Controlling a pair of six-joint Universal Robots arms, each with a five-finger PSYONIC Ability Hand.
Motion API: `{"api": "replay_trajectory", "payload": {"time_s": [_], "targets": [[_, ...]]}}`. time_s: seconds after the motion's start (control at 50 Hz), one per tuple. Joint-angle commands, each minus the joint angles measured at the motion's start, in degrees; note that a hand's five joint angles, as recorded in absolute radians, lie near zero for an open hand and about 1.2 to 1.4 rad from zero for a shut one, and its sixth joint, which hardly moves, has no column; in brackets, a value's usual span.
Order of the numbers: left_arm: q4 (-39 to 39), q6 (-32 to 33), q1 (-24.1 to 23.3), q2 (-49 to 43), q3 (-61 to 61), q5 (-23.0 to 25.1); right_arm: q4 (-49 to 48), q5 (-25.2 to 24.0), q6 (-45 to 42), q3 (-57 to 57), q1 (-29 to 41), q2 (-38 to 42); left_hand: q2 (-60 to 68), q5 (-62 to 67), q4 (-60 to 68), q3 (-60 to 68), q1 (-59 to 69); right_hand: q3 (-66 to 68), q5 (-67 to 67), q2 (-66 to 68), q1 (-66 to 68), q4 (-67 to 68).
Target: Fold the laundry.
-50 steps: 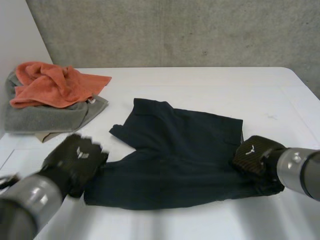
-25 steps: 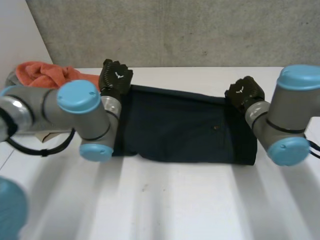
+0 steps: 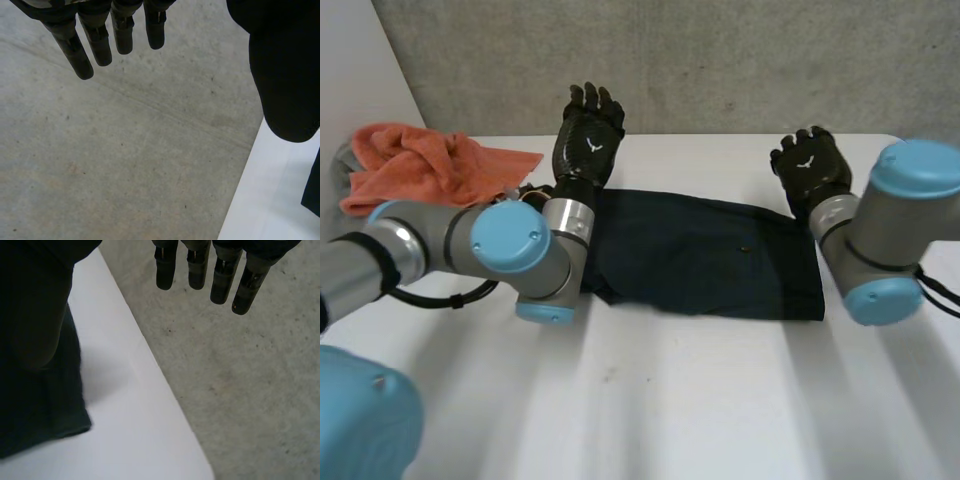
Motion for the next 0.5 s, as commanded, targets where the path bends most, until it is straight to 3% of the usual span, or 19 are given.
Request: {"api": "replay_trajectory", "payload": {"time_s": [0.02,0.12,0.32,0.34,0.38,0.5], "targets": [[-0.03,-2.54,0.0,7.84,-12.43,-0.4,17.42,-3.4,15.51,5.53,-1.66,-7.42,-1.51,-2.55,-1.64,-1.96,-0.88,-1.88,-3.69,-2.74,-1.6,-3.35],[-0.47,-8.16,0.09,12.67,-19.28,-1.54,23.24,-7.7,23.43,7.81,-5.0,-6.98,-1.51,-2.55,-1.64,-1.96,-0.88,7.76,5.96,6.91,8.04,6.29],[-0.65,-12.83,0.09,15.67,-24.66,-2.42,16.65,-8.5,22.91,8.87,-5.18,0.4,-1.51,-2.55,-1.64,-1.96,-0.88,20.04,18.24,19.19,20.33,18.57],[-0.65,-12.83,0.09,15.67,-24.92,-2.42,16.57,-8.5,22.65,8.61,-5.18,1.1,-1.51,-2.55,-1.64,-1.96,-0.88,24.23,22.43,23.38,24.51,22.76],[-0.74,-12.83,0.09,15.67,-25.36,-2.42,16.39,-7.8,22.03,8.17,-5.35,1.9,-1.51,-2.55,-1.64,-1.96,-0.88,67.93,66.13,67.08,68.21,66.46],[-0.74,-12.75,0.18,16.55,-26.33,-2.42,12.97,-2.01,20.98,10.44,-8.42,-3.26,-1.51,-2.55,-1.64,-1.96,-0.88,68.12,66.31,67.26,68.4,66.65]]}}
